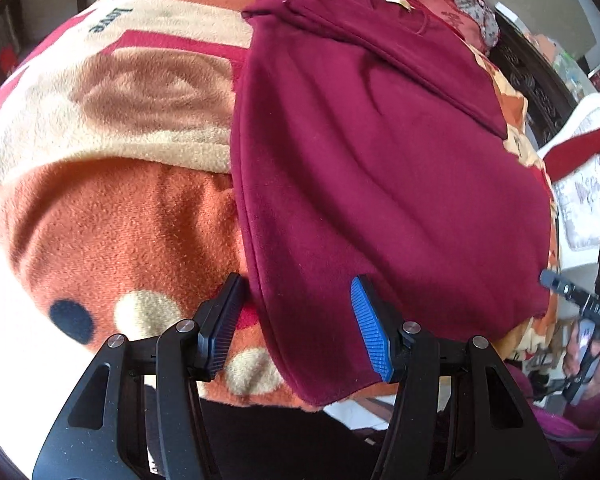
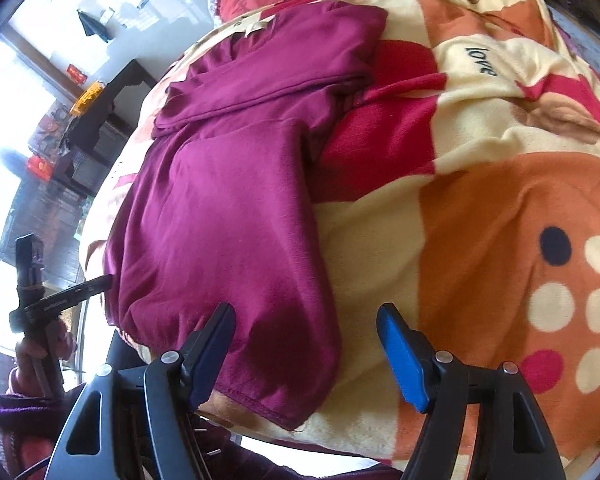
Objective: Fold small clothes
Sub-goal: 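Move both tools to the hem of the maroon sweatshirt, then grasp the hem with both tools and lift it toward the collar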
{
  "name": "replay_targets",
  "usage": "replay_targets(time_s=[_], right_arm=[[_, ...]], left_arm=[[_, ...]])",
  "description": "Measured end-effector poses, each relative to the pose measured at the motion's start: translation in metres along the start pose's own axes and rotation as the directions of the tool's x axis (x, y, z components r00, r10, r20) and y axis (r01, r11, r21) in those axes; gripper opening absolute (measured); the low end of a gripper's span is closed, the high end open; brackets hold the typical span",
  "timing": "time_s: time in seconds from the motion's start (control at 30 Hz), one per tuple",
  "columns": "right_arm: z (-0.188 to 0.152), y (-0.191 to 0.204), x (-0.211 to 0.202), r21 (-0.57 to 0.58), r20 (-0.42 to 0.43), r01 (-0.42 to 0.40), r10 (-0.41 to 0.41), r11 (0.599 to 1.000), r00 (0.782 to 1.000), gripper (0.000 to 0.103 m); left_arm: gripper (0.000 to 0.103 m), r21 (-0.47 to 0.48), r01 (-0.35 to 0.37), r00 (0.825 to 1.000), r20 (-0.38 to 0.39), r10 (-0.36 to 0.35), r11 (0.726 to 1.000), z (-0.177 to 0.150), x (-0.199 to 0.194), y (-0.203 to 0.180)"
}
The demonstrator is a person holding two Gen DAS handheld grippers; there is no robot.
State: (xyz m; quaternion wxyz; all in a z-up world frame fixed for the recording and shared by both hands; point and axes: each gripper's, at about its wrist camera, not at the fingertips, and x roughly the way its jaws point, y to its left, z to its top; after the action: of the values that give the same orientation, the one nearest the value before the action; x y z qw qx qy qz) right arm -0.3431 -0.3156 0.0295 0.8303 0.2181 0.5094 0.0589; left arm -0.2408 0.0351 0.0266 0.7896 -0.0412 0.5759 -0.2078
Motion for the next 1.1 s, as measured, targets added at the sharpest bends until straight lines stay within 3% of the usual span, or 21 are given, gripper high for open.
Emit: replay_targets(time_s=[0.33,0.37,0.4,0.43,0.53,0.6,0.7,0.8,0.93,1.1], right_arm=[[-0.005,-0.002,0.009,0.026,0.035,-0.025,0.024,0.999,0.999,0.071],[-0.006,-0.001,0.009,0.021,0.048,-0.025,0.024,0.999,0.999,0.069],[-0.007,0.001,0.008,0.008,0.06,-0.024,0.023,1.0,0.998,0.056],[-0.007,0.004,0.007,-0.01,0.067,-0.02,0.021,1.0,0.998,0.048],[-0.007,0.017,0.0,-0.098,0.08,0.004,0.004,0.995,0.997,0.026],[-0.006,0.022,-0.006,-0.113,0.092,-0.028,0.039,0.993,0.995,0.015],[-0.007,0.03,-0.015,-0.14,0.102,-0.042,0.057,0.989,0.993,0.013],[-0.009,0.038,-0.028,-0.144,0.093,-0.145,0.159,0.979,0.983,0.011],[-0.014,0.05,-0.03,-0.171,0.04,-0.226,0.236,0.959,0.971,0.011],[-0.022,0.046,-0.004,-0.163,-0.046,-0.168,0.163,0.972,0.986,0.011]], left_arm=[[0.059,-0.007,0.016,1.0,0.0,-0.016,1.0,-0.002,0.001,0.002],[0.059,-0.003,0.012,1.0,-0.001,-0.012,1.0,-0.002,0.001,0.001],[0.059,0.003,0.009,1.0,-0.005,-0.009,1.0,-0.002,0.001,-0.001],[0.053,0.007,0.008,1.0,-0.003,-0.008,1.0,-0.002,0.0,-0.002],[0.012,0.015,0.006,1.0,0.008,-0.006,1.0,-0.002,-0.002,-0.005],[0.008,0.016,0.013,1.0,0.015,-0.013,1.0,-0.001,-0.005,-0.005],[0.006,0.035,0.026,0.999,0.043,-0.028,0.999,0.001,-0.021,-0.004],[0.006,0.048,0.028,0.995,0.095,-0.032,0.998,0.006,-0.049,0.004],[0.006,0.053,-0.01,0.994,0.107,0.004,0.999,0.004,-0.055,0.015],[0.006,0.02,-0.022,0.999,0.038,0.022,1.0,-0.005,-0.028,0.026]])
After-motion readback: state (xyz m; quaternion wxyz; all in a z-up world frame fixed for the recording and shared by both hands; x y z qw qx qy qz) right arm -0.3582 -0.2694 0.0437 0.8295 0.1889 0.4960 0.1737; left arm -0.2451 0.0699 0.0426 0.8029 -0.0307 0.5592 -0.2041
